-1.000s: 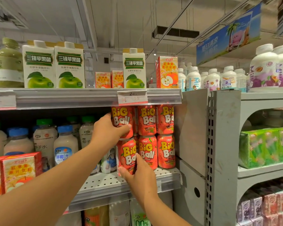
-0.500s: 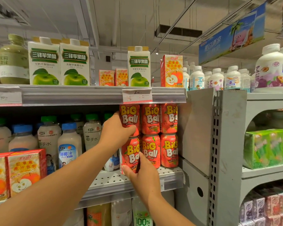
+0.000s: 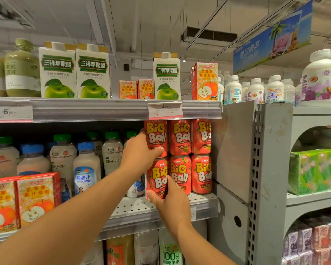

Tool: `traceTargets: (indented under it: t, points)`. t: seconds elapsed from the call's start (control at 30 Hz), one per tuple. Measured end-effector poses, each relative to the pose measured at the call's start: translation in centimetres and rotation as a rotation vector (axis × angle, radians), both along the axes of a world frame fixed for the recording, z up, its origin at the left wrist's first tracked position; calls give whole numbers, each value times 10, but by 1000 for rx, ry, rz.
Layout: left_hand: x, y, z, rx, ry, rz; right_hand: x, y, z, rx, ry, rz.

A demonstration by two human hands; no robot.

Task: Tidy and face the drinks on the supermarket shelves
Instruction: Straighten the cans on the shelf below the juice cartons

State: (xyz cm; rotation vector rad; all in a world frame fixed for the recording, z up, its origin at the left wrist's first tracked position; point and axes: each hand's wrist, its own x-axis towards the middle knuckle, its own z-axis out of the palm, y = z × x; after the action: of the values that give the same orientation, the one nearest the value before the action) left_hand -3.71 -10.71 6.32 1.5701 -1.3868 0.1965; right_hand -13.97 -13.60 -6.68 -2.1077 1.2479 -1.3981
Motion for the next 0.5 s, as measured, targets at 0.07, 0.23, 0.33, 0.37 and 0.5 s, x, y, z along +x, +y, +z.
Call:
traceTargets:
  t: [0.07, 0.23, 0.33, 0.37, 0.5]
  points:
    - [-1, 2, -2, -13, 11, 3, 2, 0, 0, -5, 1, -14]
    - [-3, 1, -7, -20, 36, 2, 3, 0, 0, -12, 10, -26]
    - [1, 2, -7, 0, 32, -26, 3, 1, -2, -19, 12, -33]
    - [2, 2, -7, 9, 34, -37, 3, 0, -3, -23, 14, -37]
    - [5, 4, -8, -21, 25, -52, 3, 1, -3, -30, 10, -41]
